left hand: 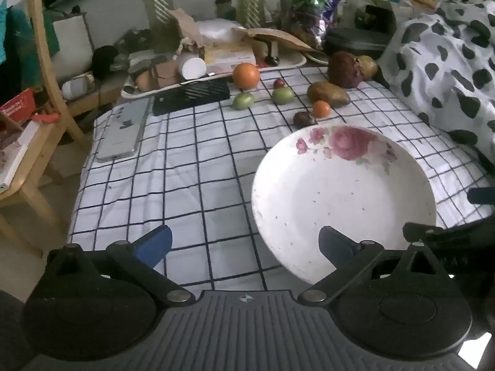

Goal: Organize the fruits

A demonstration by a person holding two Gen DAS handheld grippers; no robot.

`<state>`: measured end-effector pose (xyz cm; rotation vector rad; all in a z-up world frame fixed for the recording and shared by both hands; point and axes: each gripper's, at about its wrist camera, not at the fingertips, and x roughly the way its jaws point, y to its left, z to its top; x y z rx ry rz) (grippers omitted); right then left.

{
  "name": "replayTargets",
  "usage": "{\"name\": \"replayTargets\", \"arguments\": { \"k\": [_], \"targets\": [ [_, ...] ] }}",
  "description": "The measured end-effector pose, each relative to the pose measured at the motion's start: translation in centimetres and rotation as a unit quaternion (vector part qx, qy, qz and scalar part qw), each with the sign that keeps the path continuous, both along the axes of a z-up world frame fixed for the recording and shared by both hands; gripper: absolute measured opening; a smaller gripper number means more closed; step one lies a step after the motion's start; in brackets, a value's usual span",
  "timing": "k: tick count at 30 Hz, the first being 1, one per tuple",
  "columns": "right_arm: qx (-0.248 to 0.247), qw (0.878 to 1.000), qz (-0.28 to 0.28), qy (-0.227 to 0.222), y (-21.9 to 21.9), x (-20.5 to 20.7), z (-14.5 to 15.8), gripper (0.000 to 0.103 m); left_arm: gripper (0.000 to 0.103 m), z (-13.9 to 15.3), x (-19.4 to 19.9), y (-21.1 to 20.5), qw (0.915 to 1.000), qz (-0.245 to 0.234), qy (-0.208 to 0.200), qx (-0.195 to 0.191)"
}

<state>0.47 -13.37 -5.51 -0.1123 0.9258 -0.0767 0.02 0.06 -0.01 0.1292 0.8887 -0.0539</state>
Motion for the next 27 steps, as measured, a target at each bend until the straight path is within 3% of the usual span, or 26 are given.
{"name": "replayTargets", "arguments": {
  "k": [9,27],
  "targets": [
    [0.006,1.0,0.011,0.003,-0.2,-0.08,-0.06,0.103,0.103,-0.11,-0.7,0.31,0.9999,-0.004,-0.013,0.001],
    [0.011,1.0,0.0,0.006,-0.49,-0.07,0.03,0.103,0.102,-0.3,0.07,-0.09,0.9996,-0.018,0.017,-0.016]
  ]
}}
